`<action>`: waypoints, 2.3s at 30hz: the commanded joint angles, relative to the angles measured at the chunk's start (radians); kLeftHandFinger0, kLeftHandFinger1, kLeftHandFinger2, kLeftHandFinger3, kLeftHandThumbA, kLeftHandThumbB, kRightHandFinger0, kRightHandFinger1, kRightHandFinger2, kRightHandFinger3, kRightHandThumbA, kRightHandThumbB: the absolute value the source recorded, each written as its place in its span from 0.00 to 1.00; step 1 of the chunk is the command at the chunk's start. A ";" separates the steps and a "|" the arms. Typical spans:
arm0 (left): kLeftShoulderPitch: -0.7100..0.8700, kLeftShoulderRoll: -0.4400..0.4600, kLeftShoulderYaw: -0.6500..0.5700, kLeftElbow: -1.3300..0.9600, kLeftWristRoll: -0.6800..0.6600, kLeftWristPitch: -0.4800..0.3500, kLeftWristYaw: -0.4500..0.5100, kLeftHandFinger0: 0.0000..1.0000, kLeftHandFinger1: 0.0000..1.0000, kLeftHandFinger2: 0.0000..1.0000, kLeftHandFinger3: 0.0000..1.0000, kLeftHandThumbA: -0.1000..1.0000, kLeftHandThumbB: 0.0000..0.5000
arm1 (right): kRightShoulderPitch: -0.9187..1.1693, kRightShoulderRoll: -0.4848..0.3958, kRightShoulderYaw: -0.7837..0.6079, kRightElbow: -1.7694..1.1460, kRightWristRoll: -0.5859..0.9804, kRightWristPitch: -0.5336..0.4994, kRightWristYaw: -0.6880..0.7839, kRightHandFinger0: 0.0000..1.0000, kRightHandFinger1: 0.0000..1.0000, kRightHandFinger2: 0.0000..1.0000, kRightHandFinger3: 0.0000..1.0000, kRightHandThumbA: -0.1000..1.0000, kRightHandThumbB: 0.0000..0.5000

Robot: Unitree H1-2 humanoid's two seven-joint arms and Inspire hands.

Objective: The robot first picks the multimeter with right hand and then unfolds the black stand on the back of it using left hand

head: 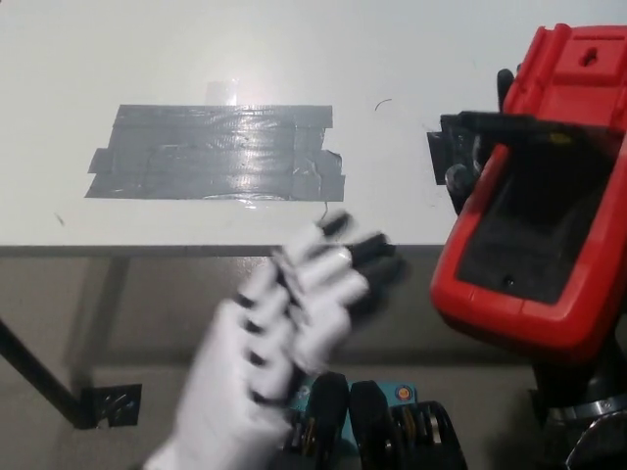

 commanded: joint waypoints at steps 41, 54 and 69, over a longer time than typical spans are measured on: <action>-0.341 -0.027 0.004 -0.050 -0.278 0.302 -0.302 1.00 1.00 1.00 1.00 1.00 0.93 | 0.036 -0.010 0.167 0.061 -0.102 -0.067 0.092 0.00 0.13 0.63 0.85 0.00 0.24; -0.379 -0.002 0.136 -0.086 -0.040 0.148 -0.247 1.00 1.00 1.00 1.00 1.00 0.98 | 0.021 -0.004 0.138 0.041 -0.104 -0.082 0.083 0.00 0.19 0.64 1.00 0.00 0.18; -0.283 -0.042 0.095 -0.060 0.008 0.136 -0.275 1.00 0.92 0.92 1.00 1.00 1.00 | 0.027 -0.014 0.139 0.051 -0.128 -0.084 0.154 0.00 0.25 0.66 0.97 0.00 0.21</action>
